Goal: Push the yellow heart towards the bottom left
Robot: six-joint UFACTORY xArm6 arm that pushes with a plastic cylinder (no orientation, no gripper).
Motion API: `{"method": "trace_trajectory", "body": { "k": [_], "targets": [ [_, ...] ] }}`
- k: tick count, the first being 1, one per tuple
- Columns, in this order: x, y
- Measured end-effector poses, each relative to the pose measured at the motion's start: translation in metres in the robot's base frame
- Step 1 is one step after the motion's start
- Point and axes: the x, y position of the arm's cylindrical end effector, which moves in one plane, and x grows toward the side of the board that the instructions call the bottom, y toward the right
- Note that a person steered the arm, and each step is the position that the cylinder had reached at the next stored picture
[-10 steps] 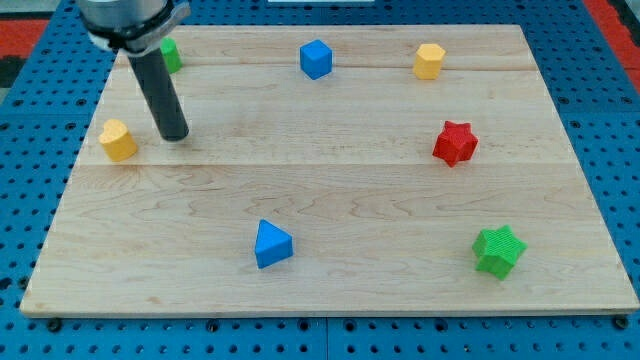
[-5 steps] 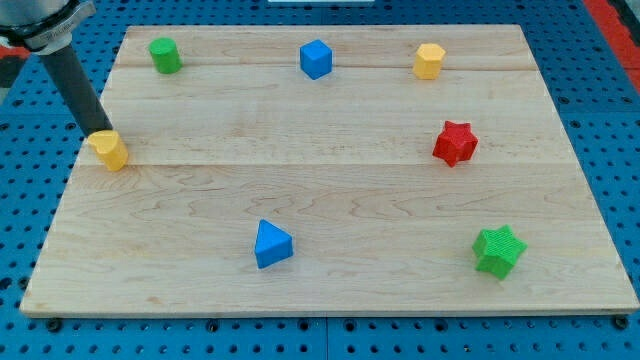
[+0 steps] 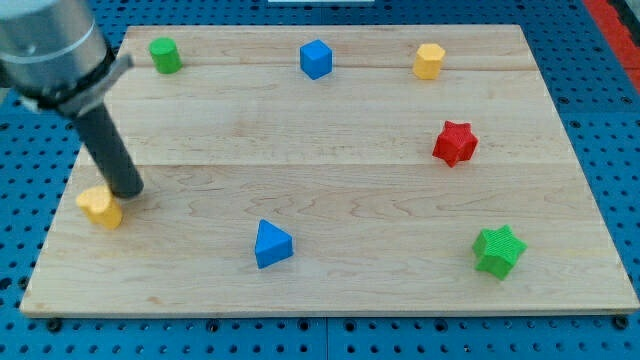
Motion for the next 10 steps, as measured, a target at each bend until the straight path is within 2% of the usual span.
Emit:
{"method": "trace_trajectory", "body": {
  "k": [10],
  "targets": [
    [0.008, 0.036]
  ]
}}
